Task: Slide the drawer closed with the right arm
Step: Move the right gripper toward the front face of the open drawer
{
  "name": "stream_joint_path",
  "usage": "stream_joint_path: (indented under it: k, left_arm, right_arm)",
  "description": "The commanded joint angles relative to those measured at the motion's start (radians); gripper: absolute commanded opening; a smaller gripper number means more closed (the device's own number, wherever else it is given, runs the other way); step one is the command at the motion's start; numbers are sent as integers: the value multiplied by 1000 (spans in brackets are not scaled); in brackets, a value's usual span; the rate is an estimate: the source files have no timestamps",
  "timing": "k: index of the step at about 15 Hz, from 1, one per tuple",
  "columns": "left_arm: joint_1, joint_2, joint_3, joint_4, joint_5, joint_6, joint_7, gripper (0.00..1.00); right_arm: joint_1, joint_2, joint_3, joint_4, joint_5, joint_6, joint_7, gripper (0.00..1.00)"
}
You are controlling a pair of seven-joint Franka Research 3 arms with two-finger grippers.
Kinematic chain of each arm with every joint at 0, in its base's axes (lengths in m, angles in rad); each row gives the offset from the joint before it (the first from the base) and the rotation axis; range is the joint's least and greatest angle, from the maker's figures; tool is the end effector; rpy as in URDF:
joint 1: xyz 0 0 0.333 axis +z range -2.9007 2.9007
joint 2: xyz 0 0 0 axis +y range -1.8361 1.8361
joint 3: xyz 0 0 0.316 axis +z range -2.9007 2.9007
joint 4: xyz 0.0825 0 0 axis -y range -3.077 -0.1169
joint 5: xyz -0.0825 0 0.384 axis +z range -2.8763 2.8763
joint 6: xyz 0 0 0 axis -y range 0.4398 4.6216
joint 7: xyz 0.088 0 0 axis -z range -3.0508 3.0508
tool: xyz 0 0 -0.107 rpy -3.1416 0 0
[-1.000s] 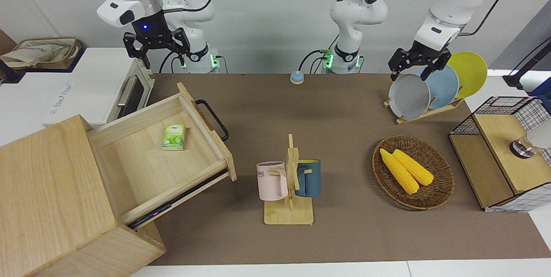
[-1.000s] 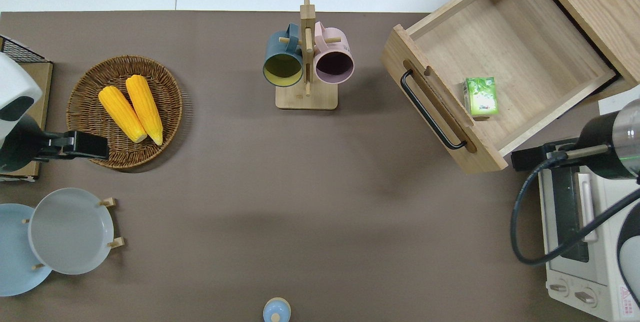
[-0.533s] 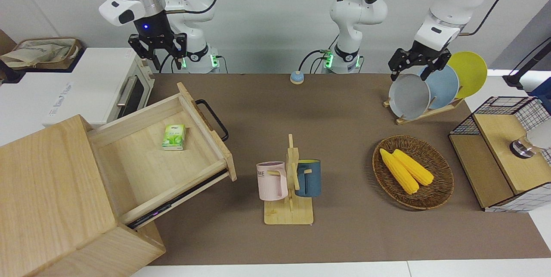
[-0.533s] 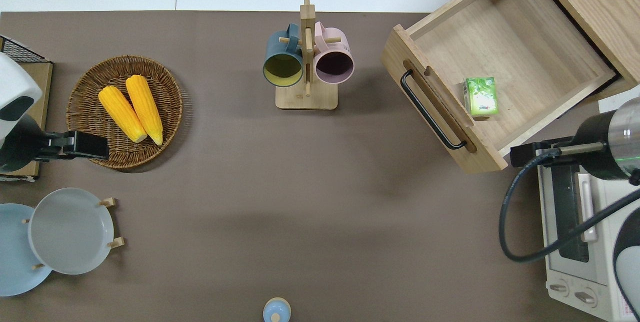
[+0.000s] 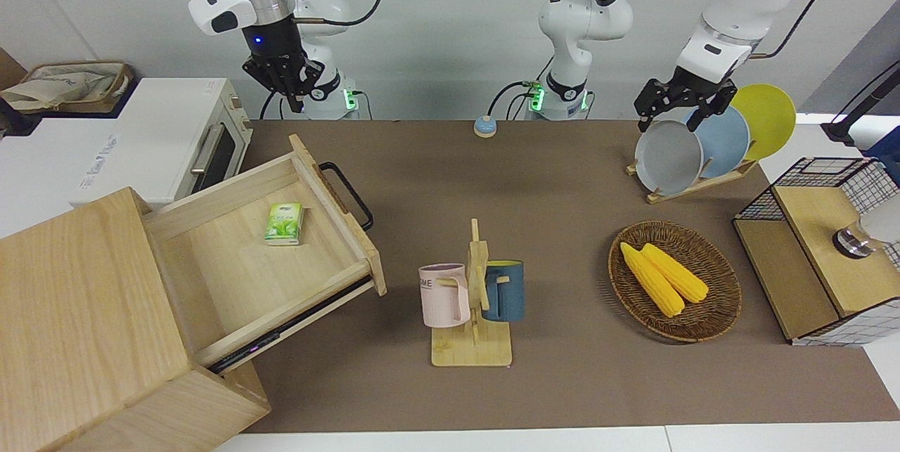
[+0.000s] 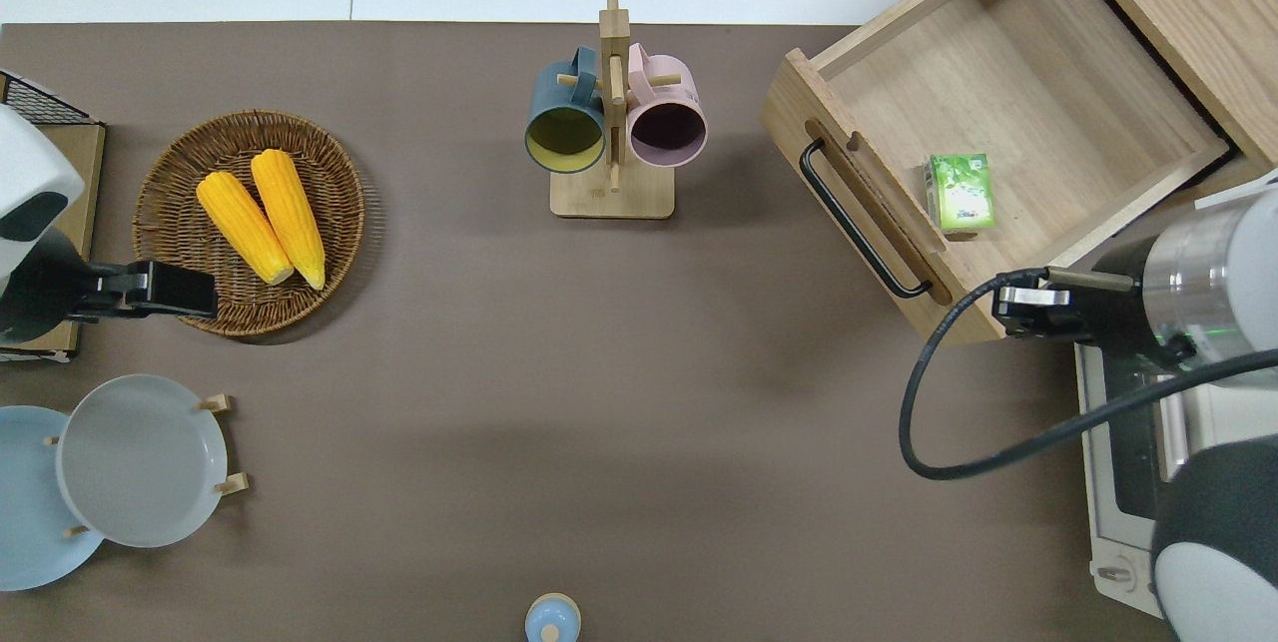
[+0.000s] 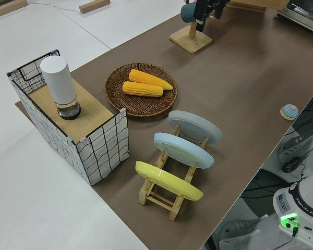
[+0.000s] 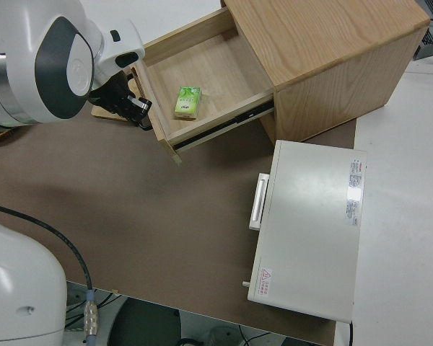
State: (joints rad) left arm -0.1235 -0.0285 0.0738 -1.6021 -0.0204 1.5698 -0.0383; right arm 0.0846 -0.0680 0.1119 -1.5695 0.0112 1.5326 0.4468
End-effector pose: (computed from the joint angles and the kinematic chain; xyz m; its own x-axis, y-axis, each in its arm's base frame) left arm 0.5446 -0.0287 0.6253 0.9999 -0.0115 -0.0047 -0.0114 -0.9997 0.0223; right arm 0.5187 0.1069 0.6583 0.9686 -0.2474 0.0261 -0.2470 -0.9689 -0.0165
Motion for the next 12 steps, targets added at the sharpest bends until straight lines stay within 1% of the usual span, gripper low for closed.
stream_joint_path:
  k: [1, 2, 4, 5, 7, 9, 12]
  left_arm:
    - [-2, -8, 3, 2, 13, -14, 1, 998]
    - [-2, -8, 3, 2, 13, -14, 1, 998]
    - [-2, -8, 3, 2, 13, -14, 1, 998]
    - [-2, -8, 3, 2, 13, -13, 1, 998]
    - [-2, -8, 3, 2, 13, -14, 1, 998]
    - [-2, -8, 3, 2, 13, -13, 1, 995]
    - [-2, -8, 3, 2, 13, -14, 1, 998]
  right_arm:
    - [61, 4, 0, 0, 13, -17, 240, 0]
    - [75, 4, 0, -13, 16, -11, 286, 0]
    - [81, 4, 0, -24, 52, -6, 357, 0]
    - [96, 5, 0, -35, 55, 3, 404, 0]
    - [119, 5, 0, -61, 53, 37, 486, 0]
    - [136, 8, 2, -79, 53, 67, 561, 0]
    - [156, 19, 2, -109, 49, 121, 641, 0]
